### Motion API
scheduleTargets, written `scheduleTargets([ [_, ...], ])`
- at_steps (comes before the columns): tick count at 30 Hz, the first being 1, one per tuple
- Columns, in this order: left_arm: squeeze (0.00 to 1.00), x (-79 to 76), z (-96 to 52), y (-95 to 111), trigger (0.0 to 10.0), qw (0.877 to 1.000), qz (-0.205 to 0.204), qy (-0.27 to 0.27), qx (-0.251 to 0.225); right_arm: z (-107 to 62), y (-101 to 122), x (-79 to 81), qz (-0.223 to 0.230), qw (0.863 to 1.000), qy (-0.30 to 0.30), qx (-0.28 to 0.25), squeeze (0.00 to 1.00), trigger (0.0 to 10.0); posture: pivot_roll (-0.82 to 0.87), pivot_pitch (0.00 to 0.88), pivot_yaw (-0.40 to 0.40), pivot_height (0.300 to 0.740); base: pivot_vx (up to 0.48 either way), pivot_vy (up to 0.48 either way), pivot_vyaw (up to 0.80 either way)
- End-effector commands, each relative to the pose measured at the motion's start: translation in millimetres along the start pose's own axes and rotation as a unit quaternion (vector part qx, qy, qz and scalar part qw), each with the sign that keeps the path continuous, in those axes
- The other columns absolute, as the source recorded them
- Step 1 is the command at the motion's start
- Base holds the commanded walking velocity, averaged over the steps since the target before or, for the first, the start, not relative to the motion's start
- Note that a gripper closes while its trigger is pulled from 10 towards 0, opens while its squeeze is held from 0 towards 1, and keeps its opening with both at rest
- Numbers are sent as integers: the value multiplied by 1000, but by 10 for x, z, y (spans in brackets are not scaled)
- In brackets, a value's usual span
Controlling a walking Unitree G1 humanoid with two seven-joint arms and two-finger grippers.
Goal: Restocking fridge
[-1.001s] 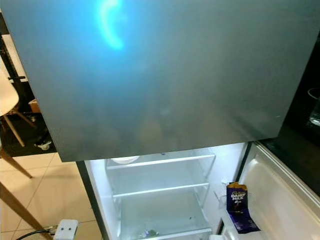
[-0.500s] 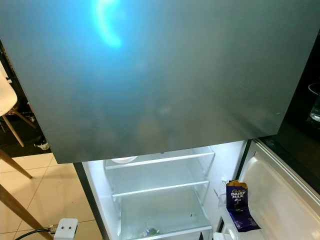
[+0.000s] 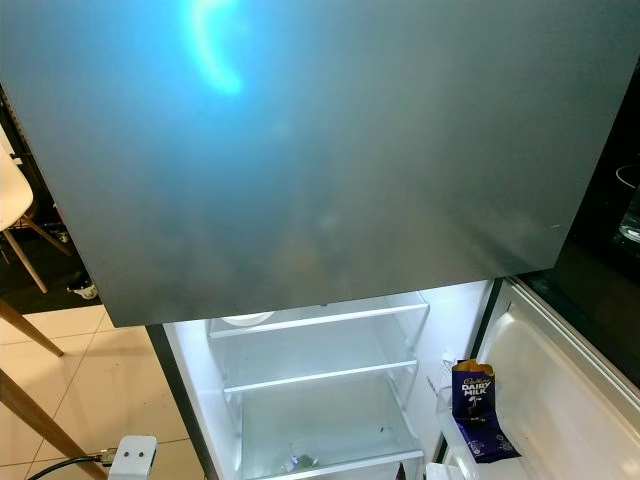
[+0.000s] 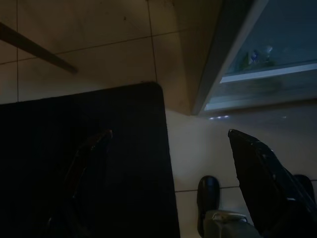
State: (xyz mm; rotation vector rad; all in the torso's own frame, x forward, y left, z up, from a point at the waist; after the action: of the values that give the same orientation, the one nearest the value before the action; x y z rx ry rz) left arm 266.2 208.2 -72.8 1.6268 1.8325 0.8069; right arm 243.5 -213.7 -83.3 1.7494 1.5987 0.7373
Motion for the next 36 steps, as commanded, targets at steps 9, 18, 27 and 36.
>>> scheduleTargets([
  [9, 0, -25, -3, -34, 10000, 1000, 5, -1, 7, 37, 151, 31, -5, 1000, 9, -23, 0, 10000, -74, 82, 29, 740, -233, 0, 0],
  [18, 0, -32, 2, -22, 10000, 1000, 4, -3, 7, 36, 152, 20, -6, 1000, 9, -23, 0, 10000, -73, 87, 34, 740, -288, 0, 0],
  [27, 0, -17, -1, -27, 10000, 1000, 6, -4, 8, 30, 131, 32, -7, 1000, 11, -21, 0, 10000, -72, 94, 35, 740, -296, 0, 0],
  [36, 0, -4, -4, -37, 10000, 1000, 5, -2, 10, 39, 162, 45, -9, 1000, 15, -24, 0, 10000, -73, 95, 32, 740, -292, 0, 0],
])
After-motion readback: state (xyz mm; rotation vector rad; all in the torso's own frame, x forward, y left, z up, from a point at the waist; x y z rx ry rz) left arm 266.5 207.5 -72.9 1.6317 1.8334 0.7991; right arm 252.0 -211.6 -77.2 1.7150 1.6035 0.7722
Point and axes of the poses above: a point about 5 cm out from each wrist's last joint towards the gripper, its own z axis pointing out of the wrist towards the gripper, its own y axis along the axis of the wrist's last joint, x = y × z, the point moved 4 cm from there along z, pointing out of the wrist towards the gripper, and after that the axes turned 6 degrees about -z, right-handed, at the moved point
